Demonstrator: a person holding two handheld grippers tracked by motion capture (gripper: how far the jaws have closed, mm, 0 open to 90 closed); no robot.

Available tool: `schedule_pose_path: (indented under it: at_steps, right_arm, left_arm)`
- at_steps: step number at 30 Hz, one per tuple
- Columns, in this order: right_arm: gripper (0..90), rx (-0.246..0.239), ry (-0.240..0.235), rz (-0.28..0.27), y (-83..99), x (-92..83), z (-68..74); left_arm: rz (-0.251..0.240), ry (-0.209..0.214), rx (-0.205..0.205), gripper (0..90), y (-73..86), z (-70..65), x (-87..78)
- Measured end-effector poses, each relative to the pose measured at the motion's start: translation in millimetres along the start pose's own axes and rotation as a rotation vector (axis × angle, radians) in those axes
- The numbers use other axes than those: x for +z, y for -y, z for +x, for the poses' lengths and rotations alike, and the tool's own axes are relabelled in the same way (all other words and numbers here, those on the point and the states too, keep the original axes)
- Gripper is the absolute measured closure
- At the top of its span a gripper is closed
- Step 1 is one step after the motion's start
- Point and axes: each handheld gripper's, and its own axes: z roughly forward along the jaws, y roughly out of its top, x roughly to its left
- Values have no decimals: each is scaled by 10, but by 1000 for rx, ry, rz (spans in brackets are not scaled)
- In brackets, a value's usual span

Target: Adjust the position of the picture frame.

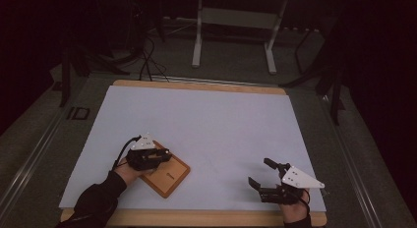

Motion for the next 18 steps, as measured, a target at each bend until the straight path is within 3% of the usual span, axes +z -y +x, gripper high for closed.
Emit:
schedule_pose_path:
  at_steps: [4, 7, 13, 18]
  right_arm:
    - [136, 3, -4, 1, 2, 5, -5]
    - [136, 7, -5, 5, 4, 9, -3]
    - [137, 14, -9, 8, 7, 10, -11]
    - [138, 23, -9, 6, 9, 5, -23]
  left_arm:
    - [22, -9, 11, 744, 4, -16, 32]
    - [14, -9, 0, 827, 15, -11, 38]
    - [7, -42, 38, 849, 29, -50, 36]
    - [9, -37, 54, 851, 22, -66, 20]
